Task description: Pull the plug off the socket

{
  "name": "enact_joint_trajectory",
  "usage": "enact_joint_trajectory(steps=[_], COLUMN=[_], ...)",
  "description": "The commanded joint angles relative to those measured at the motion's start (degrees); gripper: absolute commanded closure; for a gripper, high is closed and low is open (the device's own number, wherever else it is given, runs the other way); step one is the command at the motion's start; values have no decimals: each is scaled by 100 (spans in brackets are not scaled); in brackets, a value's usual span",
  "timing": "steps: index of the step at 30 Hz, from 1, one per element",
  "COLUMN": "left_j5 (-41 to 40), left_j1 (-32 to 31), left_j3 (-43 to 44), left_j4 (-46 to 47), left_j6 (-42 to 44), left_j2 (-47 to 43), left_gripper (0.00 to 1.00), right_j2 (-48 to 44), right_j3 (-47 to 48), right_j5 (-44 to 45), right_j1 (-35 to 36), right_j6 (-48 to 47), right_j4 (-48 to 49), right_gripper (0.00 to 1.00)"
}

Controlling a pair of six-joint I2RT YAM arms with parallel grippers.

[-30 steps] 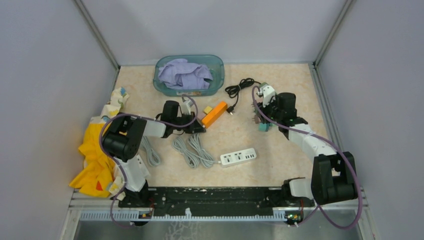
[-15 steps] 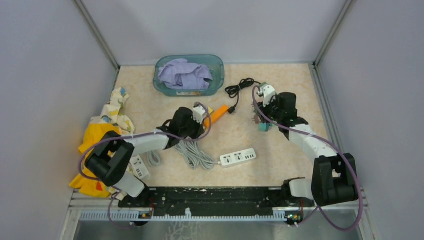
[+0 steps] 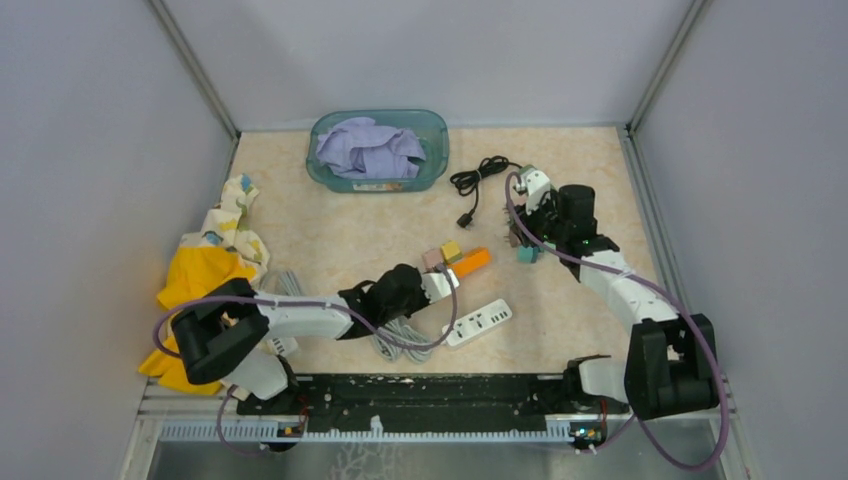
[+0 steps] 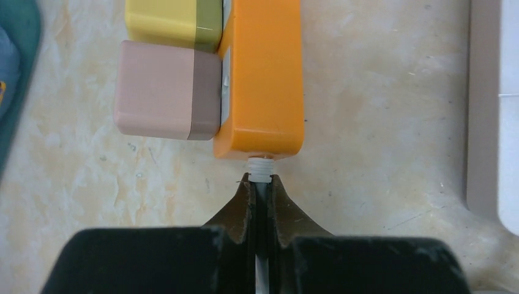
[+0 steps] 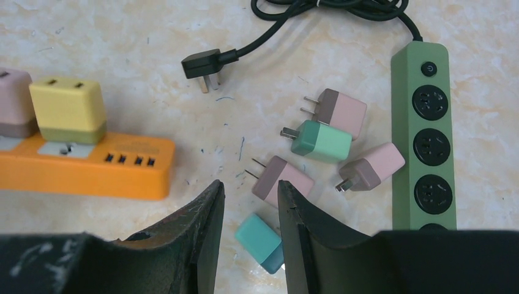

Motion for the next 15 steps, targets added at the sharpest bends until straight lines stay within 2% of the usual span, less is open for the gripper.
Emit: enact_joint_trajectory(steps=[1,6,11,15], left_j5=[-658,-961,-1237,-1252], left_j1=[-503,-925,-1142,-1244], left_j3=[69,253,348,290], left_j4=[295,404,656,902], left_j6=[700,1007,1116,1188], left_j2=[472,1109,1522,1614], left_gripper=[99,97,95,95], right_j2=[-198,-160,56,181], right_j3=[314,529,762,726], right_j5=[-397,-1769,-3018,-3458], right_j1=[-71,-133,-129,-128], right_j6=[-74,-796,-1906,-2292], right_j4=[2,-830,-1871,-2106], right_gripper=[62,59,44,39])
